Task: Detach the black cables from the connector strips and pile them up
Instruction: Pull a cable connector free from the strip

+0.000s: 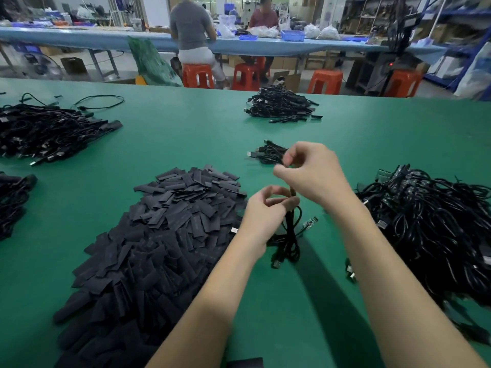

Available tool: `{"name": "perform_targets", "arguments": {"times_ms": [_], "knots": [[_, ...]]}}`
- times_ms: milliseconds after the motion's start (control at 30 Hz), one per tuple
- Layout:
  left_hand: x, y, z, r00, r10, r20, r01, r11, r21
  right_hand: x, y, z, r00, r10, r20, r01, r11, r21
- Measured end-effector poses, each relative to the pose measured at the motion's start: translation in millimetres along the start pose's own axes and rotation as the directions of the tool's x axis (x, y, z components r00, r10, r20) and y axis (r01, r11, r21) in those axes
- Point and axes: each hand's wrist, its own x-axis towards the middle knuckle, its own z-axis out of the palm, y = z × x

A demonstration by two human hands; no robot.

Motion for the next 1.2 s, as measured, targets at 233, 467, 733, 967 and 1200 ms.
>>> {"name": "perform_targets", "arguments": {"times_ms": [233,467,733,967,1200], "knots": [[-3,7,-15,0.980,-0.022,0.200,0.033,0.998,-0.050,-40,55,-37,0.961,0.226,0.158,-0.271,0.675,0.687],[-4,11,-25,0.937,-0.032,0.347,0.051,0.998,-0.044,-41,56,-22,0.959,0.219,0.177,-0.258,0.433,0.864],[-7,12,-27,0.915,-0.021,0.403,0.069,0.992,-0.105,-44,55,-20,0.964,0.183,0.192,-0.249,0.372,0.894],[-9,17,-37,0.892,-0.048,0.449,0.101,0.990,-0.096,-47,53,-17,0.978,0.111,0.175,-0.205,0.399,0.894],[-12,19,-39,0.859,-0.055,0.509,0.124,0.987,-0.103,-47,55,-17,0.956,0.092,0.277,-0.291,0.374,0.881]]}}
